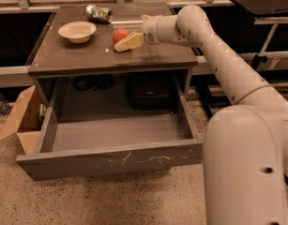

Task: Pick apple from top drawer and place on counter

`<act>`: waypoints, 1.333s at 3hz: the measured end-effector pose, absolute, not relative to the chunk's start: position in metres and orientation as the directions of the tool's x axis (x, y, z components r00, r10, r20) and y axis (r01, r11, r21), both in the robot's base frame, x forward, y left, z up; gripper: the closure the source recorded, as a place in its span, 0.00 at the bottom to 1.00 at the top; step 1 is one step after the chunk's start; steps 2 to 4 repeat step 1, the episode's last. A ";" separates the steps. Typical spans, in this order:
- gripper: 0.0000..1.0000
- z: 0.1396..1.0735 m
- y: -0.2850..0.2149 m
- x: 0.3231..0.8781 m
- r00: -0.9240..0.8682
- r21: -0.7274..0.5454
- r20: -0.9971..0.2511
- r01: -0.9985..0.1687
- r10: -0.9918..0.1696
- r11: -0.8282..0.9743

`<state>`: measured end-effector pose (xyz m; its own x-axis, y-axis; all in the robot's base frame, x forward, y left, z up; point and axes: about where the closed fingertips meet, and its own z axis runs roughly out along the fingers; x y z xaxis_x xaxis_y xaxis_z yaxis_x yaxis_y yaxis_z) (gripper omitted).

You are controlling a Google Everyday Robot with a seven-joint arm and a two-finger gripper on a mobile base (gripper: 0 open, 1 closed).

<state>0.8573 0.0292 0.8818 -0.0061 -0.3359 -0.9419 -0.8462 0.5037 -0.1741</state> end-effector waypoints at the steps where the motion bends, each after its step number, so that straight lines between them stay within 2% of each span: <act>1: 0.00 0.947 -0.017 0.823 0.124 -0.298 -0.940 -0.753 -0.319 0.586; 4: 0.00 0.947 -0.017 0.823 0.124 -0.298 -0.940 -0.753 -0.319 0.586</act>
Offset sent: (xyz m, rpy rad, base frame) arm 0.0000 0.0000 0.0000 0.0000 0.0000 0.0000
